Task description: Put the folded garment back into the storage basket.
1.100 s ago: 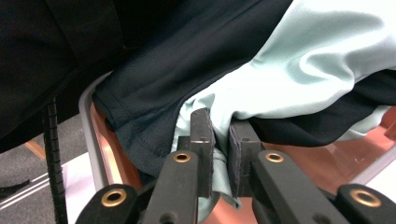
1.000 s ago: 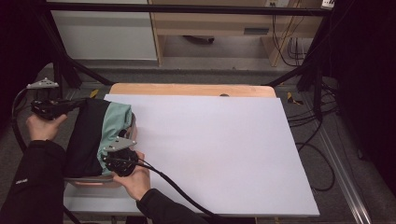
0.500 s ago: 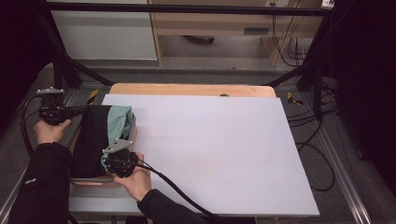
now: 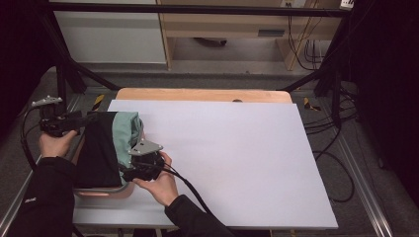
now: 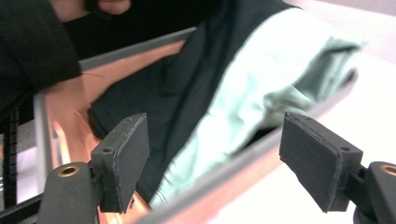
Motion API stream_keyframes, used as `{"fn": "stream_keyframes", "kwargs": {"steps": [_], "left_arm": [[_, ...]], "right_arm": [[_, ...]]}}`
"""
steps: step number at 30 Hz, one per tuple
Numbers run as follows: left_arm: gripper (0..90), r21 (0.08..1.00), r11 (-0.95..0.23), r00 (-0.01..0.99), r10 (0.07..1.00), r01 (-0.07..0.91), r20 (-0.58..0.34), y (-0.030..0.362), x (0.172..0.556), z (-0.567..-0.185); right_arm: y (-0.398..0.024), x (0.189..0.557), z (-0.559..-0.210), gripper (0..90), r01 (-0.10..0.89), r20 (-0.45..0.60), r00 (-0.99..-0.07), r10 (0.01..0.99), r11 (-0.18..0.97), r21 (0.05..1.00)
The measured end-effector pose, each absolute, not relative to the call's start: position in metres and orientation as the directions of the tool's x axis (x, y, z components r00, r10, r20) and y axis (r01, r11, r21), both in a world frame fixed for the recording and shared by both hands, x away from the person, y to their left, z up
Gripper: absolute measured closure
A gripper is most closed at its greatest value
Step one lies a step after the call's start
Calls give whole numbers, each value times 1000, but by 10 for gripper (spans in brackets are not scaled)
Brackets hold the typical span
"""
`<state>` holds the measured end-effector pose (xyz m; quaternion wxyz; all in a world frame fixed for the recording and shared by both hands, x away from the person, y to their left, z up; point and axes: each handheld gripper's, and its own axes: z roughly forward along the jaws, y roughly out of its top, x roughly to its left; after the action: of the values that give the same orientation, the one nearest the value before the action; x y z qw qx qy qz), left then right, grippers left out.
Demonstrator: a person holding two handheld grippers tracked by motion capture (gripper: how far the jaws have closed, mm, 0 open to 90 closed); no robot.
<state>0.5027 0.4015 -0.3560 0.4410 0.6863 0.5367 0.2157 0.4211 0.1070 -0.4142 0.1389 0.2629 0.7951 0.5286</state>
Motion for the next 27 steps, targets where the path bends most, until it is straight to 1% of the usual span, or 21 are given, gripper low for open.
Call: {"fn": "stream_keyframes", "kwargs": {"steps": [2,3,5,8,12,16,20,24,27], "left_arm": [[188,843,-44,339,926,536,-168,397,498,-358],[179,844,-49,341,926,535,-162,395,495,-359],[144,844,-52,352,921,533,-166,390,490,-361],[137,852,-61,375,913,521,-164,383,482,-361],[124,863,-89,420,895,498,-150,370,469,-358],[111,873,-107,461,875,475,-144,353,457,-356],[103,881,-127,500,855,455,-135,334,447,-357],[101,873,-136,490,862,469,-129,329,447,-363],[101,849,-143,446,887,509,-118,332,453,-374]], "right_arm": [[102,422,-415,212,272,50,-827,560,320,908],[98,422,-416,216,272,49,-826,562,320,908],[89,422,-417,209,277,62,-820,568,299,913],[74,424,-415,164,281,67,-809,584,283,917],[52,424,-411,129,277,53,-801,596,291,916],[28,427,-404,103,300,82,-794,602,271,915],[4,428,-398,87,311,76,-783,618,282,908],[-21,428,-394,89,317,72,-765,640,277,907],[-35,427,-394,91,320,59,-754,654,287,903]]}}
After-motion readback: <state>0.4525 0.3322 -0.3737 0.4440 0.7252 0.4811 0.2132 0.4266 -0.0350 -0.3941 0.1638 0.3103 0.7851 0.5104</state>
